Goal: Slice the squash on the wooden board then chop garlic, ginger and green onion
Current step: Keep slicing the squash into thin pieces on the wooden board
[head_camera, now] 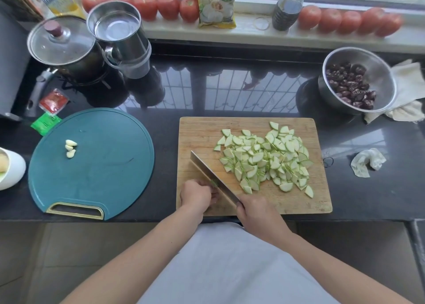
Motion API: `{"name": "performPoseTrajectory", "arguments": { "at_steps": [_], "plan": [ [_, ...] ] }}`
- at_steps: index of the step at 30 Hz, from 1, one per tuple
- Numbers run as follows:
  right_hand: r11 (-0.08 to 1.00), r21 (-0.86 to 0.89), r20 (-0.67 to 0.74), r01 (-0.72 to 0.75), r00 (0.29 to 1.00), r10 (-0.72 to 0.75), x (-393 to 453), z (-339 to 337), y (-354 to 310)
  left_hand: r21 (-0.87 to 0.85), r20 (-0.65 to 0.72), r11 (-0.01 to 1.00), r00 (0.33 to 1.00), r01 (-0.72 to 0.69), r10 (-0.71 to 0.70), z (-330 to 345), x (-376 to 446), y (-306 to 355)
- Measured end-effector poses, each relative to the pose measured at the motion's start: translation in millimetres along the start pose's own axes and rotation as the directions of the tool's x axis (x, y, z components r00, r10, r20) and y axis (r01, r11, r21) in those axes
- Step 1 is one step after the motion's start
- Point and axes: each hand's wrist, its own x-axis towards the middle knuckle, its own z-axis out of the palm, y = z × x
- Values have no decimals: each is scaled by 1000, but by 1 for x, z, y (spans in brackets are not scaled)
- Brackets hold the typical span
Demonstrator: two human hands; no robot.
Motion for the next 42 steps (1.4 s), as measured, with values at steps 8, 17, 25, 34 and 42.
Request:
{"name": "performPoseTrajectory", "arguments": {
  "at_steps": [8, 17, 25, 34, 42],
  "plan": [
    [1000, -16, -18, -24, 1000, 24, -13, -15, 0, 25, -36, 1000, 999, -12, 13, 0, 4, -2],
    [998, -61, 45, -21, 999, 24, -13, -15, -5, 91, -41, 994, 998, -54, 58, 1, 4, -3],
    [996, -90, 53, -17, 998, 22, -13, -20, -9, 67, -44, 997, 998, -42, 45, 2, 3, -2],
    [998, -60, 36, -26, 999, 28, -12, -20, -5, 131, -24, 989, 997, -63, 67, 0, 1, -1],
    [997, -74, 41, -29, 999, 32, -14, -19, -3, 146, -36, 988, 997, -58, 63, 1, 1, 0]
  ]
}}
